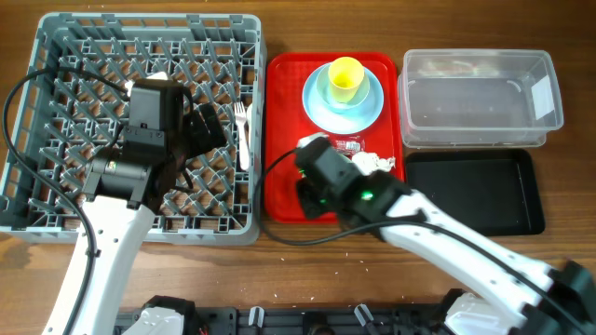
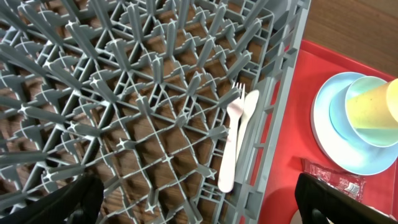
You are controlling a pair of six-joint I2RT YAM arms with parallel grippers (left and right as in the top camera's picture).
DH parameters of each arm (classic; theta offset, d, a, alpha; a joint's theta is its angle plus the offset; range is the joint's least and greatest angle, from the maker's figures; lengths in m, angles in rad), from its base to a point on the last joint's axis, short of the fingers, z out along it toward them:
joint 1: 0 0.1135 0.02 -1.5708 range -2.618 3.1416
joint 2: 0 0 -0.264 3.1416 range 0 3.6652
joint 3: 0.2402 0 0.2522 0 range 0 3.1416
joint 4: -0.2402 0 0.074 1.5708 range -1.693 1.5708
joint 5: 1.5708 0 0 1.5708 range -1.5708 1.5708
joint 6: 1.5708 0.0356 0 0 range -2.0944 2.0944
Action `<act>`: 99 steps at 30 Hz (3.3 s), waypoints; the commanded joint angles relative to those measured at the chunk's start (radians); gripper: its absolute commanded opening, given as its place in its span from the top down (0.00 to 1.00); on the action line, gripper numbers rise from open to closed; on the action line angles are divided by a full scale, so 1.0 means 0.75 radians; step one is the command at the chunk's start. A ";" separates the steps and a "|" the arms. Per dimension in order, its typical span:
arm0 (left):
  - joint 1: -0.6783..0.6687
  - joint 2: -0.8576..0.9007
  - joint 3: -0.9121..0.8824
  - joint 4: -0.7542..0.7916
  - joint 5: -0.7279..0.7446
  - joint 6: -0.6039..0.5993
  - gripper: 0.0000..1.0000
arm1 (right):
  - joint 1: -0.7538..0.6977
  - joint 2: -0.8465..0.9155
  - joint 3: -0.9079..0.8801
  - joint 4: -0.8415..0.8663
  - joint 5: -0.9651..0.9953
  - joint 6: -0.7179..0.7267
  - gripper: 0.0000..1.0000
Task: Sort waste into correct bins and load items into the dishwasher rack
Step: 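Reach the right gripper to the green bowl and grasp its rim, then carry the green bowl over the black tray and tip out the rice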
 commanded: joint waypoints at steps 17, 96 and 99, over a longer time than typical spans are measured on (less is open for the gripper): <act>0.009 0.002 0.002 0.003 0.007 -0.004 0.00 | 0.024 0.309 -0.022 0.045 0.067 0.022 0.86; 0.009 0.002 0.002 0.003 0.007 -0.004 0.00 | -2.294 -0.096 -0.246 -0.557 -1.874 -1.131 0.96; 0.009 0.002 0.002 0.003 0.007 -0.004 0.00 | -2.347 -0.096 -0.246 -0.545 -1.969 -1.136 0.96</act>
